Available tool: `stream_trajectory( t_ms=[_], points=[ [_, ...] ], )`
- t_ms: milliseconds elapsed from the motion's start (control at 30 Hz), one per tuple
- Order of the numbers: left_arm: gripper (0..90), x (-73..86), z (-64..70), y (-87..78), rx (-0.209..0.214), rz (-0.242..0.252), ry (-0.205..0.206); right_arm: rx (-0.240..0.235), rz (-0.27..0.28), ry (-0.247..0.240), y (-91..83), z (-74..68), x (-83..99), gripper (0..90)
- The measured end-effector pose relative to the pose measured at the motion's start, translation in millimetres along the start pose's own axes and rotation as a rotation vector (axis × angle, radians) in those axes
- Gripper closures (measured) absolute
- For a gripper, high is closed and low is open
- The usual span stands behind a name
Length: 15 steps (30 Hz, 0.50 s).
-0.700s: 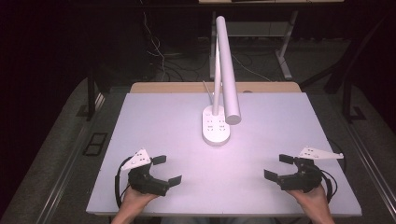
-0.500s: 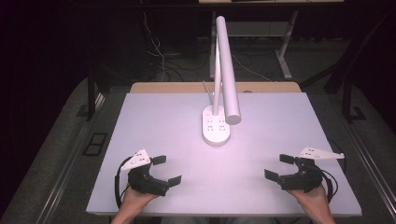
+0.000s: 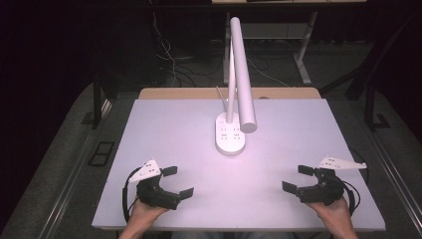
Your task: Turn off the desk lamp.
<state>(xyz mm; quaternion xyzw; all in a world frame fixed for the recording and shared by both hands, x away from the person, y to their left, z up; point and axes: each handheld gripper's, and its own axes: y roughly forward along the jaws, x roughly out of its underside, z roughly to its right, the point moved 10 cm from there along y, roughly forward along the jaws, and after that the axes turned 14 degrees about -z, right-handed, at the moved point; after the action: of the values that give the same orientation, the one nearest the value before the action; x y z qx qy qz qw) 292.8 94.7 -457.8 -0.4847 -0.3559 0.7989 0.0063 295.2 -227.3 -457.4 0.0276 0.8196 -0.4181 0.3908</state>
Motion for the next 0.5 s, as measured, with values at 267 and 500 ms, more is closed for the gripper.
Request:
stream_trajectory(
  t_ms=[267, 500],
  points=[
    [0.0, 0.4, 0.6, -1.9, -0.001, 0.003, 0.0, 0.006, -0.01, -0.001, -0.9, 0.4, 0.8, 0.8],
    [0.0, 0.6, -0.5, -1.8, -0.004, 0.004, -0.006, 0.008, -0.027, -0.015, -0.5, -0.8, -3.3, 0.8]
  ],
)
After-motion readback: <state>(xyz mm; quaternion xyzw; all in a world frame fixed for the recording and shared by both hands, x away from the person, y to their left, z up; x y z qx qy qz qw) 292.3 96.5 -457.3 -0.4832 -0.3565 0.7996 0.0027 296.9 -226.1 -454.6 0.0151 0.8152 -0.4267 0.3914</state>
